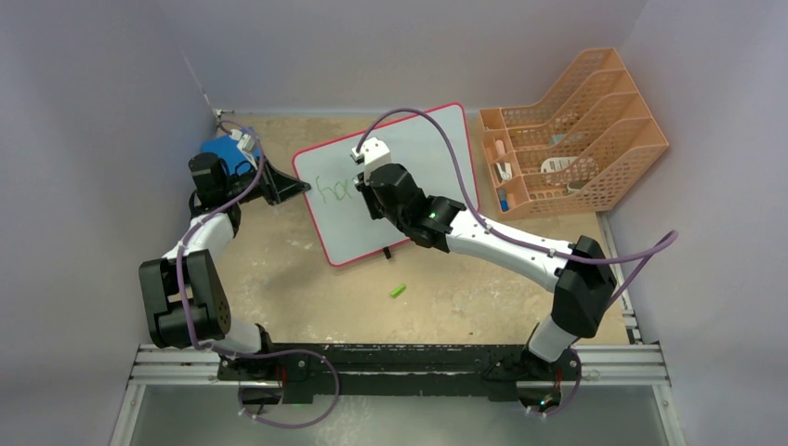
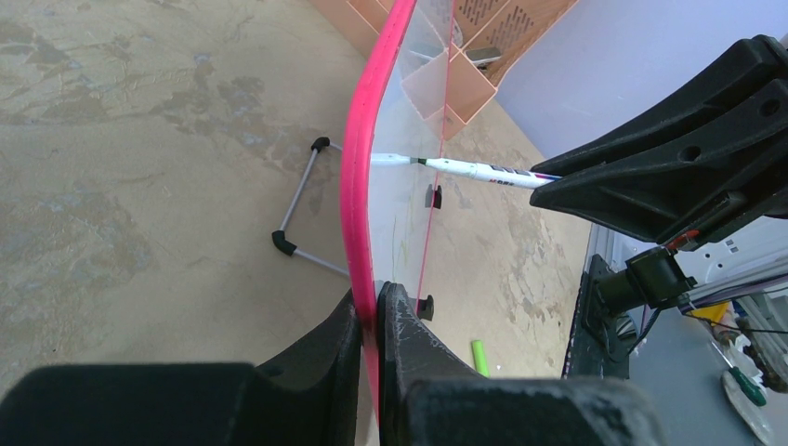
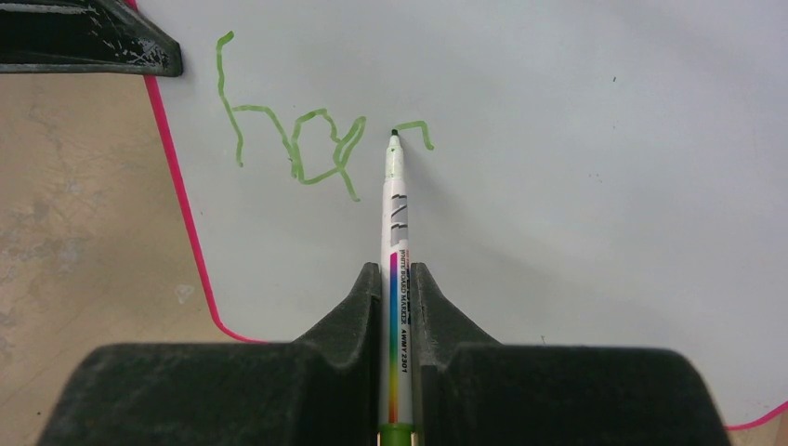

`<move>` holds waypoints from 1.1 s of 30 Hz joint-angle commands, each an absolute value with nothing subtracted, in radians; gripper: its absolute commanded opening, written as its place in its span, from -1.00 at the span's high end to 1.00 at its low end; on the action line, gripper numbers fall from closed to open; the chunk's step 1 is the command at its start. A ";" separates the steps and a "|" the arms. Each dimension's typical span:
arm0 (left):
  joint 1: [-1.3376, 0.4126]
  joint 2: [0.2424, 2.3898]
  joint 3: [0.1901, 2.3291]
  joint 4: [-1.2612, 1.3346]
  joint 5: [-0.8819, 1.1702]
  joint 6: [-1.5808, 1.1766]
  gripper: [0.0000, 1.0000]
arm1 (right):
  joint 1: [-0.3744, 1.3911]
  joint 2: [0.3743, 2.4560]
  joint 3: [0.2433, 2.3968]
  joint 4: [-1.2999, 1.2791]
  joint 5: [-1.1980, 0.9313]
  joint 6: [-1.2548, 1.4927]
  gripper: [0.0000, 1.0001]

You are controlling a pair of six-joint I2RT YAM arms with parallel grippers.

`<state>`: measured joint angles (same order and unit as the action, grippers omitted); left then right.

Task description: Write a sentence on the whiteboard

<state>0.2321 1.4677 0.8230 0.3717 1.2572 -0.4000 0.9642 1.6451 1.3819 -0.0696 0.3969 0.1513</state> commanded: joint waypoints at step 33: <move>0.213 1.453 0.843 0.360 1.258 -0.354 1.00 | 0.972 1.639 1.376 -0.091 0.382 0.145 1.00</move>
<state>0.2321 1.4677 0.8230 0.3717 1.2591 -0.4000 0.9684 1.6451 1.3811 -0.0784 0.3931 0.1516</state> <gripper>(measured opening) 0.062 0.104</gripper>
